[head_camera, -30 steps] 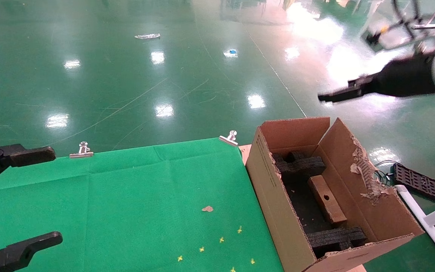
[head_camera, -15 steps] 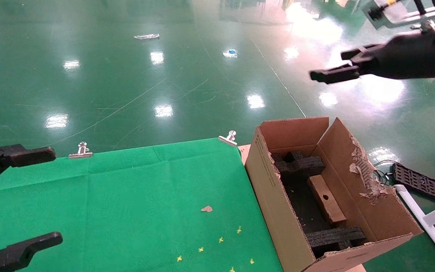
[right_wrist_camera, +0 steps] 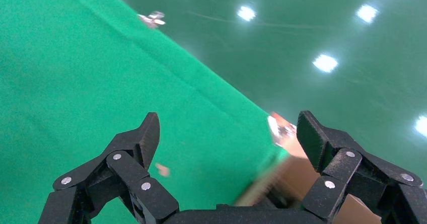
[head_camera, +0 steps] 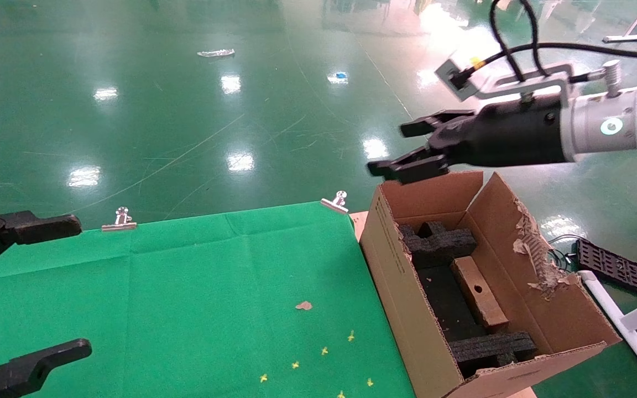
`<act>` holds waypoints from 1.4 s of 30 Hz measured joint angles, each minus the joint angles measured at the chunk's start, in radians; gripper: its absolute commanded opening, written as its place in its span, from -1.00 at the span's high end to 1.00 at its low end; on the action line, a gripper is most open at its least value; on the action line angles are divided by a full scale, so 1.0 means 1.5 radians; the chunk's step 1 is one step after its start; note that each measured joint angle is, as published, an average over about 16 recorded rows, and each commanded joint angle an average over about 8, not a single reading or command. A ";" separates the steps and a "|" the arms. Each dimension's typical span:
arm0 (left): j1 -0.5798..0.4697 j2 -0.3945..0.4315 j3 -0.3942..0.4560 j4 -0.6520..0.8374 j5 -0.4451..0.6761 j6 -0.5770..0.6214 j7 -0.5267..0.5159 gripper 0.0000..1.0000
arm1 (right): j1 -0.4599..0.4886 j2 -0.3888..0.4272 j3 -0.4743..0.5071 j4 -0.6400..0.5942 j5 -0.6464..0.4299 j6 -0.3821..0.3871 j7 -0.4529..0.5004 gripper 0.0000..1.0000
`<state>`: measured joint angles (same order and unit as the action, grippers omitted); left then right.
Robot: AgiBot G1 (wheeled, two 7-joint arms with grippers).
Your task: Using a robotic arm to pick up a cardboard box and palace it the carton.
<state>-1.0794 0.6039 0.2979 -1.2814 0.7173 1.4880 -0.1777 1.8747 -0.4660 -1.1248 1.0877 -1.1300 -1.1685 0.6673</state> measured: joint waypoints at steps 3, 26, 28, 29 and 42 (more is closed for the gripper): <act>0.000 0.000 0.000 0.000 0.000 0.000 0.000 -1.00 | -0.040 -0.007 0.042 0.010 0.020 -0.016 -0.024 -1.00; 0.000 0.000 0.001 0.000 -0.001 0.000 0.000 -1.00 | -0.338 -0.061 0.357 0.083 0.169 -0.138 -0.203 -1.00; 0.000 0.000 0.001 0.000 -0.001 0.000 0.000 -1.00 | -0.364 -0.066 0.384 0.089 0.182 -0.149 -0.218 -1.00; 0.000 0.000 0.001 0.000 -0.001 0.000 0.000 -1.00 | -0.377 -0.068 0.398 0.092 0.188 -0.154 -0.226 -1.00; 0.000 -0.001 0.001 0.000 -0.001 -0.001 0.001 -1.00 | -0.525 -0.095 0.554 0.128 0.262 -0.214 -0.312 -1.00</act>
<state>-1.0798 0.6031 0.2999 -1.2813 0.7158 1.4870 -0.1766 1.0875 -0.6084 -0.2944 1.2801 -0.7376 -1.4894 0.1994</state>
